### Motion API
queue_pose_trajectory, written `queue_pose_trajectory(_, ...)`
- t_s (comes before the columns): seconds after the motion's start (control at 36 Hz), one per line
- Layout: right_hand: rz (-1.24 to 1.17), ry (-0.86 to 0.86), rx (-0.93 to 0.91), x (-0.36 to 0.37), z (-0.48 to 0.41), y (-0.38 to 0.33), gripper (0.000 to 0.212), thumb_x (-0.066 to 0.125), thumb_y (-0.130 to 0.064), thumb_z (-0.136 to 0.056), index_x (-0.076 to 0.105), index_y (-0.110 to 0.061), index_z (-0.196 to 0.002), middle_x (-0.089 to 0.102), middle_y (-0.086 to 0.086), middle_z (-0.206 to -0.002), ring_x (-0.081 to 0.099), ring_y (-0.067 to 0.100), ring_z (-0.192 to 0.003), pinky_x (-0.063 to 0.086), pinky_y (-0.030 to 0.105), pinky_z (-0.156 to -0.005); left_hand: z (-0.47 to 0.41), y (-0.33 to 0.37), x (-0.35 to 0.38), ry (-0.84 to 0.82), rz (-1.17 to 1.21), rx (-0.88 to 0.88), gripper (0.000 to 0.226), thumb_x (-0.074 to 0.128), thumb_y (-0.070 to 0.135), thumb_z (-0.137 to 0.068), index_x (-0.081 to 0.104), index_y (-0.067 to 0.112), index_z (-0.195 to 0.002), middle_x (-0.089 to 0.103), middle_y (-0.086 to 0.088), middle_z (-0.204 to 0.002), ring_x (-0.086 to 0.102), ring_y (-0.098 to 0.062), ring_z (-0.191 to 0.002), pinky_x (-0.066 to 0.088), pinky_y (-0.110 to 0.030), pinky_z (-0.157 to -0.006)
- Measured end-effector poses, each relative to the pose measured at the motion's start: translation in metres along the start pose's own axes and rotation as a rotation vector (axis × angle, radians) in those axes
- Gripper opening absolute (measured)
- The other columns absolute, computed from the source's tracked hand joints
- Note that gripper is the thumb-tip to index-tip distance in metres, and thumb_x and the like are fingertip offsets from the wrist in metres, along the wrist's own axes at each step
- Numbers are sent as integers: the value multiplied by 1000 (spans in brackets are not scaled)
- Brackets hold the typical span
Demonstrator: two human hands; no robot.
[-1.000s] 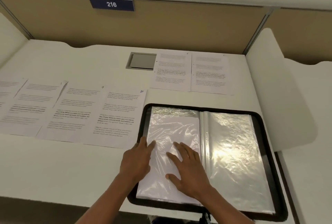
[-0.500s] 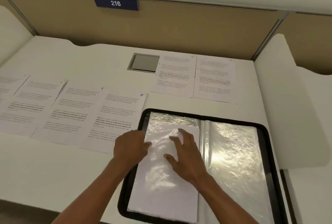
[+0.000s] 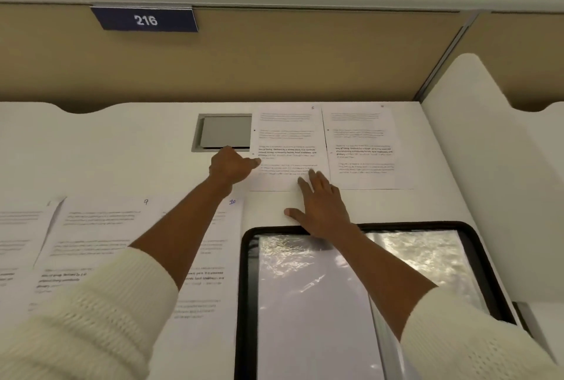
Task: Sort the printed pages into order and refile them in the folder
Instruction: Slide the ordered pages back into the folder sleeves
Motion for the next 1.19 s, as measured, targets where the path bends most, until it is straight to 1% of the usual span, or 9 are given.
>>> queue_pose_trajectory(0.19,-28,21,36,9,-12,3,92,31,-78,-99,16,-17,-166,-4,11,-175,-4,29,-162,9,49,-128,-21,23,20,-45,309,-114,41,83,29,-92,59,6,-114,63,-14,-130,59,-31,-111,47,-36,-88)
queue_pose_trajectory(0.31,-39,75,34,11,-12,5,102,10,-84,-89,23,-17,-164,5,11,-175,4,29,-161,13,48,-127,-29,29,28,-83,402,-168,51,84,26,-91,61,4,-131,63,-11,-140,58,-31,-117,47,-38,-91)
queue_pose_trajectory(0.42,-62,103,41,12,-11,8,102,9,-84,-88,26,-18,-164,8,7,-175,6,27,-161,12,45,-127,-32,33,32,-126,487,-222,49,83,16,-92,61,3,-134,62,-8,-126,54,-25,-105,47,-35,-88)
queue_pose_trajectory(0.56,-163,180,53,8,-12,12,84,35,-77,-97,37,-19,-159,26,4,-170,21,24,-156,22,45,-125,-37,20,29,-123,504,-293,41,89,7,-83,66,1,-116,72,-11,-116,69,-26,-81,57,-35,-64)
queue_pose_trajectory(0.67,-435,320,131,-6,-11,22,60,60,-58,-99,54,-18,-144,50,2,-148,43,21,-136,44,44,-111,-36,17,29,-179,527,-256,37,90,10,-82,69,2,-112,76,-13,-105,70,-24,-86,63,-38,-82)
queue_pose_trajectory(0.83,-878,471,395,-25,-5,47,49,71,-57,-92,62,-24,-126,68,-5,-114,66,13,-104,57,41,-93,-4,31,19,-350,791,-169,40,82,10,-85,69,11,-123,77,-14,-120,74,-30,-104,63,-42,-88)
queue_pose_trajectory(1.0,-1367,229,618,-21,11,54,63,82,-62,-79,65,-17,-119,80,7,-96,78,20,-82,64,42,-86,50,37,6,-567,998,-118,52,66,4,-88,60,12,-139,71,-21,-131,68,-45,-121,53,-59,-106)
queue_pose_trajectory(1.08,-1572,16,599,-20,27,39,58,82,-55,-82,70,-12,-119,80,13,-102,77,28,-88,61,40,-82,73,31,3,-610,1040,-99,56,61,5,-86,59,10,-142,69,-21,-135,66,-46,-124,49,-60,-110)
queue_pose_trajectory(1.19,-1837,-173,479,-10,52,24,53,83,-42,-88,72,-13,-130,73,14,-128,69,33,-119,54,52,-105,96,15,11,-660,1067,-99,68,72,14,-73,62,3,-139,68,-23,-135,68,-45,-119,57,-52,-99)
Point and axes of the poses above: each hand's wrist, its own z-axis away from the middle knuckle, its own x-axis out of the palm, y = z × x, the point moved 7 cm from there along -z, towards the middle knuckle
